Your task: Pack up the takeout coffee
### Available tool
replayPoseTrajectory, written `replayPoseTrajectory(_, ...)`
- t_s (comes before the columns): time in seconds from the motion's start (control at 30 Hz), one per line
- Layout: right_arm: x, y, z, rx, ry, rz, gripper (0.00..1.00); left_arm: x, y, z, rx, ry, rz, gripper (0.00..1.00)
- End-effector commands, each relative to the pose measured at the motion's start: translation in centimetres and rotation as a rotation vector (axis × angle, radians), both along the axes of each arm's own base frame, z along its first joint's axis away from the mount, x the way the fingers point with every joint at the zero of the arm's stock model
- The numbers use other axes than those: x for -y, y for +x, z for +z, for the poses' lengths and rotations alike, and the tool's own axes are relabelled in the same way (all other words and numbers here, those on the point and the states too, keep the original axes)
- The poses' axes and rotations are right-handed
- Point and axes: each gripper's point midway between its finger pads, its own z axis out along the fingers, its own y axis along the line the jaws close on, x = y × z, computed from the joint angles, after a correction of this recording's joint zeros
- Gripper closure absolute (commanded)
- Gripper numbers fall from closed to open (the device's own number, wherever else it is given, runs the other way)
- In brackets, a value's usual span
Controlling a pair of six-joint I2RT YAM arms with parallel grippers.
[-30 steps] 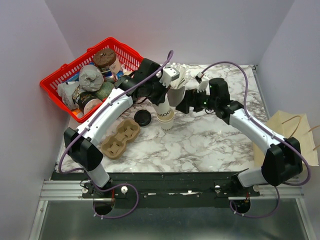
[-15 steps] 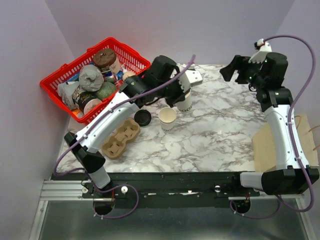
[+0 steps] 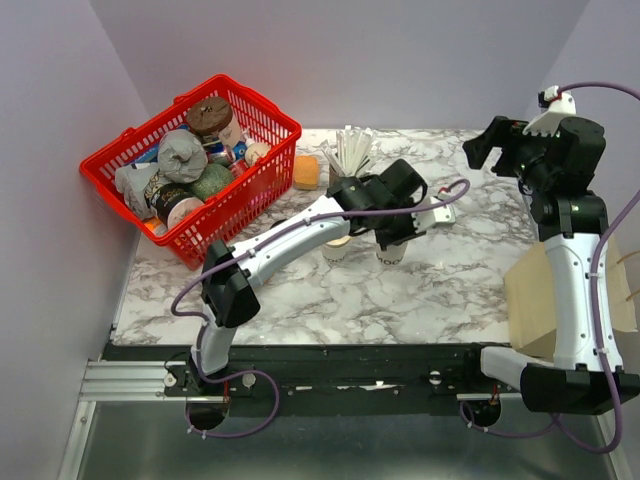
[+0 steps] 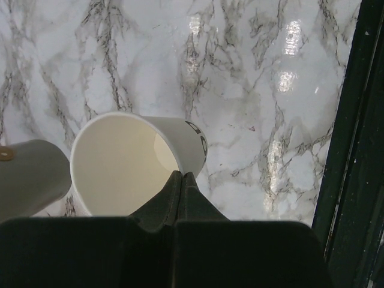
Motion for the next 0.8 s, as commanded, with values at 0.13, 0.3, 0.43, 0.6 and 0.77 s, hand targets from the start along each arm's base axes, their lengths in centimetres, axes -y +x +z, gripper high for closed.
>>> replayPoseTrajectory(0.13, 0.8, -1.3, -1.4, -0.026, -0.013, -0.027, 0.00, 3.8, -0.5, -3.2, 0.058, 0.041, -0.020, 1.00)
replayPoseTrajectory(0.3, 0.9, -2.1, -1.4, -0.012, -0.021, -0.028, 0.00, 5.1, 1.1, -4.2, 0.125, 0.041, 0.034, 1.00)
replayPoseTrajectory(0.43, 1.1, -2.4, -1.7, -0.013, -0.026, -0.035, 0.00, 5.2, 1.9, -5.4, 0.152, 0.062, 0.048, 1.00)
replayPoseTrajectory(0.6, 1.1, -2.4, -2.4, -0.027, -0.023, -0.035, 0.00, 4.8, 1.7, -6.3, 0.155, 0.067, 0.051, 1.00)
replayPoseTrajectory(0.77, 1.0, -1.9, -3.0, -0.047, -0.007, -0.029, 0.00, 3.8, 1.3, -7.6, 0.144, 0.093, 0.050, 1.00)
